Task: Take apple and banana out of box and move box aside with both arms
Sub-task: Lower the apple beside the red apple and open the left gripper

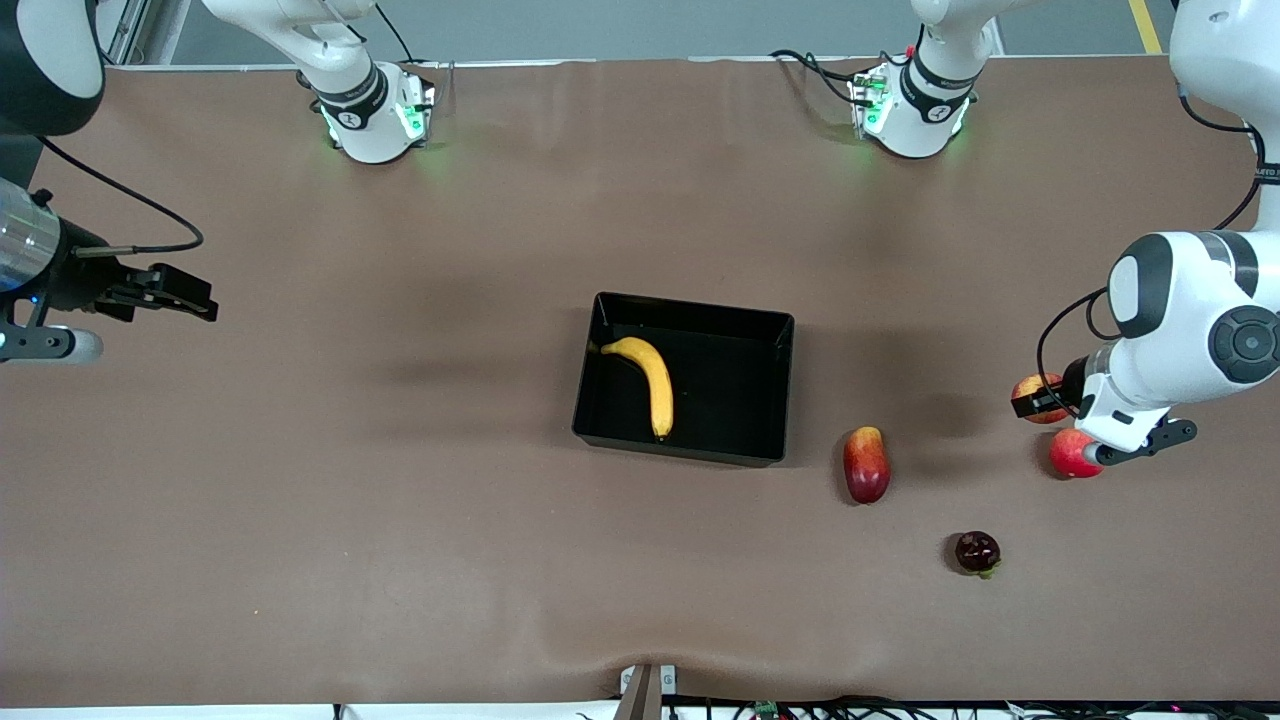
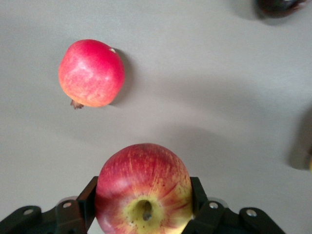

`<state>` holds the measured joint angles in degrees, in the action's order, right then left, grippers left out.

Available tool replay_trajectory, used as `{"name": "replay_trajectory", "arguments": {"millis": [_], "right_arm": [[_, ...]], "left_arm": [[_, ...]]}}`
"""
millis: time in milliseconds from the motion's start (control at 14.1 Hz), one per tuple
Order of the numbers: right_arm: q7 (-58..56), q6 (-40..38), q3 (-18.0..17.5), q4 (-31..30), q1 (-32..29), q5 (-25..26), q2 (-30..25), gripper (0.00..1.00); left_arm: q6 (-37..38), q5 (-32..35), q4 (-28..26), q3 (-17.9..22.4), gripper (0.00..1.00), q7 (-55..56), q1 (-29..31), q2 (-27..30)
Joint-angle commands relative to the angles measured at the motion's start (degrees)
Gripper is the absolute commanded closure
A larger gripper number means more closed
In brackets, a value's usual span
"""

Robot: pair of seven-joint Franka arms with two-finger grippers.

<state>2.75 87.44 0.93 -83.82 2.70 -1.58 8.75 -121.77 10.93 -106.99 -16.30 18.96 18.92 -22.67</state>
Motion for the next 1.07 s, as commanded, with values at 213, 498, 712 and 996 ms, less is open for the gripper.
{"name": "replay_trajectory", "arguments": {"millis": [213, 498, 712, 996], "right_arm": [[0.4, 2.4, 0.1, 0.0, 2.1, -0.4, 2.2, 0.00], [0.4, 3.1, 0.1, -0.1, 2.1, -0.4, 3.0, 0.00], [0.4, 2.9, 0.3, -0.1, 1.7, -0.4, 2.8, 0.00], [0.1, 2.6, 0.5, -0.1, 0.8, -0.4, 2.7, 0.00]], "left_arm": [[-5.4, 0.0, 0.0, -0.2, 1.00, -6.2, 3.3, -5.0], [-7.1, 0.1, 4.8, -0.2, 1.00, -6.1, 2.7, -11.8], [-7.7, 0.1, 4.8, -0.2, 0.91, -5.7, 2.3, -13.4], [-6.3, 0.1, 4.3, -0.6, 0.00, -5.8, 1.3, -12.5]]}}
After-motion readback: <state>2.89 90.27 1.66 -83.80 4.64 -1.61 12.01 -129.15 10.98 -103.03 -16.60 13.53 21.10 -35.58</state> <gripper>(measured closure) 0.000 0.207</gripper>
